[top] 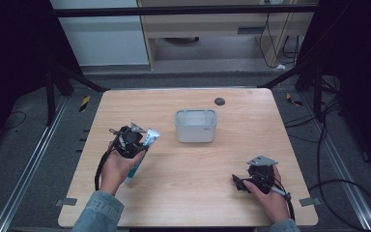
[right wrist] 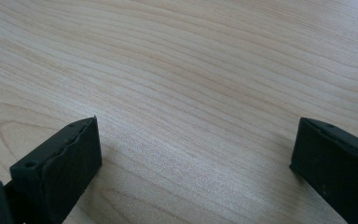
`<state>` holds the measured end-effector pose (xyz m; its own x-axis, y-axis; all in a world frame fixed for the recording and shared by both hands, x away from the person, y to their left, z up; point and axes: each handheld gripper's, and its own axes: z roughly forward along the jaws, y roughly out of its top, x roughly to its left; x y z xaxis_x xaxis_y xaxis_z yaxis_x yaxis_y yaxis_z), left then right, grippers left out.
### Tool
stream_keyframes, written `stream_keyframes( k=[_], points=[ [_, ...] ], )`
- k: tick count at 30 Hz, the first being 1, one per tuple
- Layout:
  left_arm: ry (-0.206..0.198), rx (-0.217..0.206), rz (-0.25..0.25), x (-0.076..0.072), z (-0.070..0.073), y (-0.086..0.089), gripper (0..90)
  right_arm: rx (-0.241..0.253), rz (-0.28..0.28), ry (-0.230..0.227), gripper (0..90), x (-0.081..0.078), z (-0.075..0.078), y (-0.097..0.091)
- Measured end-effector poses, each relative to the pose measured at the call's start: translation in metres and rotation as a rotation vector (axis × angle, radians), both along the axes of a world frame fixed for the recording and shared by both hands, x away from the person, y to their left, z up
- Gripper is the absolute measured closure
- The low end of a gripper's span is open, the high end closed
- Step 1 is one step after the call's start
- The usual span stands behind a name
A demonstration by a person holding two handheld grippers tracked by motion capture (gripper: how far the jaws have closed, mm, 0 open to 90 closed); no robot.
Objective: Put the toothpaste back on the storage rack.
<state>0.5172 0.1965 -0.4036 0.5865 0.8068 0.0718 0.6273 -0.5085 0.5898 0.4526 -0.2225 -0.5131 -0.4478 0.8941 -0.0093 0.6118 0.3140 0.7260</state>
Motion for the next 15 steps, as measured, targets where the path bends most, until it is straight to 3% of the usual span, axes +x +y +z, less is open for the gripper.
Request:
stream_keyframes(
  k=[15],
  points=[
    [-0.075,-0.049,0.04,-0.004,0.028,0.017,80.2,0.0,0.0,-0.001,1.7,0.0,0.0,0.0]
  ],
)
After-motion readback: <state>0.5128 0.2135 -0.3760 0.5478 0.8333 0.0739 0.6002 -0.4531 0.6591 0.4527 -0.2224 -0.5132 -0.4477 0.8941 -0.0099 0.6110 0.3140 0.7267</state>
